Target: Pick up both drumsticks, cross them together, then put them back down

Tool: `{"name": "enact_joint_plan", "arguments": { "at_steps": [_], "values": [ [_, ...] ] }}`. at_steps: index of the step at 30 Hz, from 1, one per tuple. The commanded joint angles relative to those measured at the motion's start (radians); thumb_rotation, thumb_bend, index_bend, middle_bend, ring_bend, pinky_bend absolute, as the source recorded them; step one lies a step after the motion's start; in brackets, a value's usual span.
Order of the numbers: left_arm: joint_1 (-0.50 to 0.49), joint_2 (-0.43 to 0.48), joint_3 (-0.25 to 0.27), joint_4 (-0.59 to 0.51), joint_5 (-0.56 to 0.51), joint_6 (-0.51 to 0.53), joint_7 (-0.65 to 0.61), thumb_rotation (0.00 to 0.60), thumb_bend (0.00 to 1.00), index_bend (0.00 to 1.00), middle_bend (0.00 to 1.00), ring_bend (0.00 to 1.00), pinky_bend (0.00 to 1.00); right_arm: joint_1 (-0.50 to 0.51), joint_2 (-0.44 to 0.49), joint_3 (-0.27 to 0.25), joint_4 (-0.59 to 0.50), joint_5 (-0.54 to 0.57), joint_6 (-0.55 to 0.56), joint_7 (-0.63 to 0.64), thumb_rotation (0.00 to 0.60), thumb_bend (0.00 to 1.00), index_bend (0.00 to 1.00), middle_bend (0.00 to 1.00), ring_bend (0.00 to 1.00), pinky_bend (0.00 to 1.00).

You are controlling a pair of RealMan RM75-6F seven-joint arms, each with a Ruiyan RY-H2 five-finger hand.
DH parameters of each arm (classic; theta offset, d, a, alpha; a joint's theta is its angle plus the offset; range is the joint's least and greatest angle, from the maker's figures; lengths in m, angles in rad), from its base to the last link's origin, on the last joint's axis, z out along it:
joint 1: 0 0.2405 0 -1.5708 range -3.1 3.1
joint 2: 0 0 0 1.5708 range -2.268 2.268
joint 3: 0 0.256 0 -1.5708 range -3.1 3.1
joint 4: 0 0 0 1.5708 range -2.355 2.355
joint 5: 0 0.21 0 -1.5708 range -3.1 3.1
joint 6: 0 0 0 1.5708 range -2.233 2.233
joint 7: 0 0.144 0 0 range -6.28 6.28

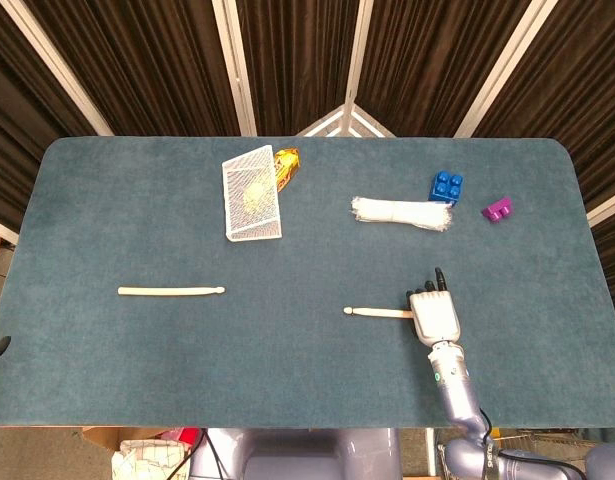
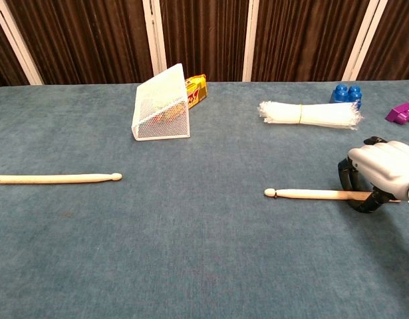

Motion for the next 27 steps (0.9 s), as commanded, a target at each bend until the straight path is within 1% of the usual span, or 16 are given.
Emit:
{"name": "enact_joint_plan", "arguments": {
  "at_steps": [1, 5, 16, 20, 27],
  "values": [
    [0.000, 0.000, 0.000, 0.000, 0.001, 0.001, -0.001, 0.600, 0.29, 0.05, 0.00, 0.00, 0.00, 0.002, -0.003, -0.001, 0.002, -0.001, 0.002, -0.005, 0.600, 0.34, 0.58, 0.54, 0.29, 0.00],
    [-0.001, -0.001, 0.000, 0.002, 0.001, -0.001, -0.001, 0.600, 0.29, 0.05, 0.00, 0.00, 0.00, 0.003, -0.005, -0.001, -0.001, -0.003, 0.007, -0.007, 0.600, 0.36, 0.60, 0.55, 0.29, 0.00],
    [-0.003, -0.003, 0.000, 0.005, -0.003, -0.007, 0.000, 0.600, 0.29, 0.05, 0.00, 0.00, 0.00, 0.007, -0.007, -0.009, 0.011, -0.006, 0.000, -0.014, 0.600, 0.36, 0.62, 0.57, 0.30, 0.00],
    [-0.003, -0.003, 0.000, 0.004, -0.003, -0.006, 0.000, 0.600, 0.29, 0.05, 0.00, 0.00, 0.00, 0.008, 0.000, -0.013, 0.009, -0.024, 0.000, 0.007, 0.600, 0.39, 0.65, 0.59, 0.31, 0.00],
    [-0.003, -0.004, 0.002, 0.004, -0.002, -0.009, 0.002, 0.600, 0.29, 0.05, 0.00, 0.00, 0.00, 0.008, 0.012, -0.025, 0.013, -0.052, -0.005, 0.035, 0.600, 0.40, 0.68, 0.62, 0.33, 0.00]
  ]
}}
